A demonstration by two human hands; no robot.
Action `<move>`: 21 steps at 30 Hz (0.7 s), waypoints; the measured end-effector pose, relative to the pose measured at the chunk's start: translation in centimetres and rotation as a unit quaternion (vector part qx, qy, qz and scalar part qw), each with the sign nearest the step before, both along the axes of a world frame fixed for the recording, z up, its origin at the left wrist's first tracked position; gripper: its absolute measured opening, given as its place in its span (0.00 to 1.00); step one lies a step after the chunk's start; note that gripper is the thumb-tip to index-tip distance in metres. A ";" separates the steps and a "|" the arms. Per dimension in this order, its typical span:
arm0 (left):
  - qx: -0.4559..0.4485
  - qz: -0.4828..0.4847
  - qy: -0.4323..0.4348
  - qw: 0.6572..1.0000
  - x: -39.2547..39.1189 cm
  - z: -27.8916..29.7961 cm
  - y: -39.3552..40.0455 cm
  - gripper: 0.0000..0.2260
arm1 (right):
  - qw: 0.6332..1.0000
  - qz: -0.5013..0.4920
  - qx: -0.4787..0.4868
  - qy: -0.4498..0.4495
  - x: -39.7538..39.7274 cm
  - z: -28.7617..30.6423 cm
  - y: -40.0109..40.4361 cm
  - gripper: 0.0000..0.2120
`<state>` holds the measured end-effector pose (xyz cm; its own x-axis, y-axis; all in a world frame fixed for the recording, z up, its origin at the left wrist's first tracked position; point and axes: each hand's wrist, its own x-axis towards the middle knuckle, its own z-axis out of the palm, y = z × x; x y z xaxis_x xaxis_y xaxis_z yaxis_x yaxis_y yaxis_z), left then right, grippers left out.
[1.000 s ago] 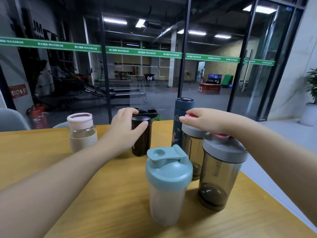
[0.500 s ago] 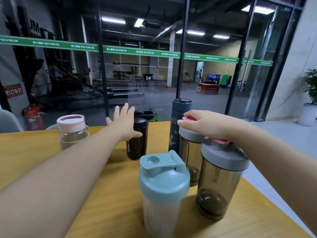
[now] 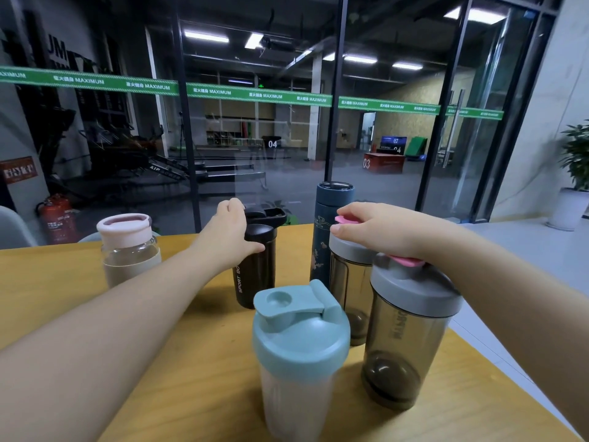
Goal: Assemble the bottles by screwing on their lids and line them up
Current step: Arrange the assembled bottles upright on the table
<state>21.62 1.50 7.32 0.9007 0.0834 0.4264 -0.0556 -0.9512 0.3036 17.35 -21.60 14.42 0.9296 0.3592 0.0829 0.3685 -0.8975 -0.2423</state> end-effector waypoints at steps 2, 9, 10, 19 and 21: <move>0.002 0.003 0.003 1.000 -0.4 0.1 0.0 0.29 | 1.000 -0.001 0.002 0.000 0.0 -0.1 0.0 0.22; -0.001 -0.006 -0.003 1.000 -1.1 -0.1 -0.1 0.31 | 1.000 0.000 0.008 -0.004 -0.1 -0.1 -0.1 0.22; -0.002 -0.008 -0.005 1.000 -1.3 -0.2 -0.2 0.31 | 1.000 0.001 0.009 -0.003 -0.1 -0.1 -0.1 0.22; 0.014 0.008 -0.033 0.999 -2.0 -1.3 -0.7 0.31 | 1.000 0.005 0.012 -0.005 0.0 -0.2 -0.1 0.22; 0.016 0.009 -0.028 0.999 -2.2 -1.5 -0.9 0.33 | 1.000 0.005 0.011 -0.006 0.1 -0.3 -0.1 0.23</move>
<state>19.43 0.62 5.80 0.8738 0.0856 0.4788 -0.0540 -0.9613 0.2703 17.45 -21.69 14.16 0.9251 0.3659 0.1014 0.3797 -0.8884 -0.2581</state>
